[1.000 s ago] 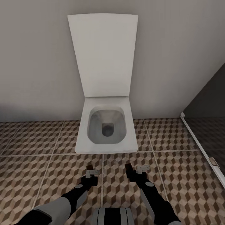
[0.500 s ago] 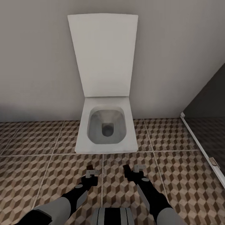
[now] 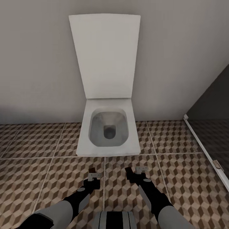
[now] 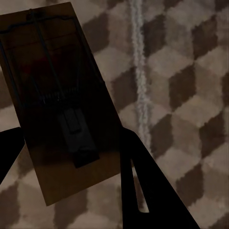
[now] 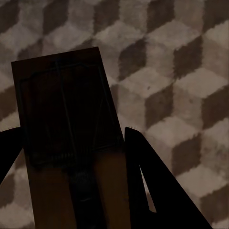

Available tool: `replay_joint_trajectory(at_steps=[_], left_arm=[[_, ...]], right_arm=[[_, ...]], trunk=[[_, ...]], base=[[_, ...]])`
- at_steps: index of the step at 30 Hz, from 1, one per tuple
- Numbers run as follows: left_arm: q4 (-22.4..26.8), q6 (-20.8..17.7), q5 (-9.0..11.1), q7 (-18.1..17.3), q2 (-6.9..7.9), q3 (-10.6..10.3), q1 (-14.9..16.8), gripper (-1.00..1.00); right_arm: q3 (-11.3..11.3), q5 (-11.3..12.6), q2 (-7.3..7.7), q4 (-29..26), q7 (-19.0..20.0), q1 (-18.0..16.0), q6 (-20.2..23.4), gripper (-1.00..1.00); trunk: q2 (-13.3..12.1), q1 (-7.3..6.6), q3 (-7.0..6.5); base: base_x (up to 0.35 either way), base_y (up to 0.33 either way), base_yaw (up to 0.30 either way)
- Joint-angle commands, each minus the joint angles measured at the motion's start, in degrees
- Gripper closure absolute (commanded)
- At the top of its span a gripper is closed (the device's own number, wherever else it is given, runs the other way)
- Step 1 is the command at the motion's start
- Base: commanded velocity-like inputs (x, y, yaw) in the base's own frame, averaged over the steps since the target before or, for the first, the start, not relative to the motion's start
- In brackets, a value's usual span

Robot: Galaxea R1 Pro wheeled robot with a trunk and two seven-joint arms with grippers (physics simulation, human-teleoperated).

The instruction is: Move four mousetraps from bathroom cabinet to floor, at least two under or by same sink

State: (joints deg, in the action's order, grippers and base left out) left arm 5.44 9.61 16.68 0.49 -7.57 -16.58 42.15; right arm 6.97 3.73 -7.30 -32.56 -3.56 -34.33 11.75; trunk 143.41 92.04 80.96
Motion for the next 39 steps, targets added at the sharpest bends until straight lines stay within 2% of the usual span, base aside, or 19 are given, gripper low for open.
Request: replay_joint_trajectory(at_steps=[1, 10, 15, 19, 39], left_arm=[[-0.1, 0.2, 0.5, 0.0, -0.02, -0.5, 0.0, 1.0], [-0.1, 0.2, 0.5, 0.0, -0.16, -0.5, 0.0, 1.0], [-0.1, 0.2, 0.5, 0.0, -0.09, -0.5, 0.0, 1.0], [-0.1, 0.2, 0.5, 0.0, -0.08, -0.5, 0.0, 1.0], [-0.1, 0.2, 0.5, 0.0, -0.08, -0.5, 0.0, 1.0]], right_arm=[[0.3, 0.6, 0.03, 0.0, -0.5, 0.0, 0.3, 1.0], [0.3, 0.6, 0.05, 0.7, -0.4, -0.1, -1.5, 1.0], [0.4, 0.6, 0.05, 0.7, -0.3, -0.1, -9.3, 1.0], [0.5, 0.6, 0.08, 0.7, -0.2, -0.1, -11.4, 1.0], [0.6, 0.7, 0.0, 0.7, -0.2, -0.1, -12.0, 1.0]], trunk=[[0.0, -0.01, 0.03], [0.0, -0.01, 0.03], [0.0, -0.01, 0.03], [0.0, -0.01, 0.03], [0.0, -0.01, 1.39]], base=[[0.0, 0.0, 0.0], [0.0, 0.0, 0.0], [0.0, 0.0, 0.0], [0.0, 0.0, 0.0], [0.0, 0.0, 0.0]])
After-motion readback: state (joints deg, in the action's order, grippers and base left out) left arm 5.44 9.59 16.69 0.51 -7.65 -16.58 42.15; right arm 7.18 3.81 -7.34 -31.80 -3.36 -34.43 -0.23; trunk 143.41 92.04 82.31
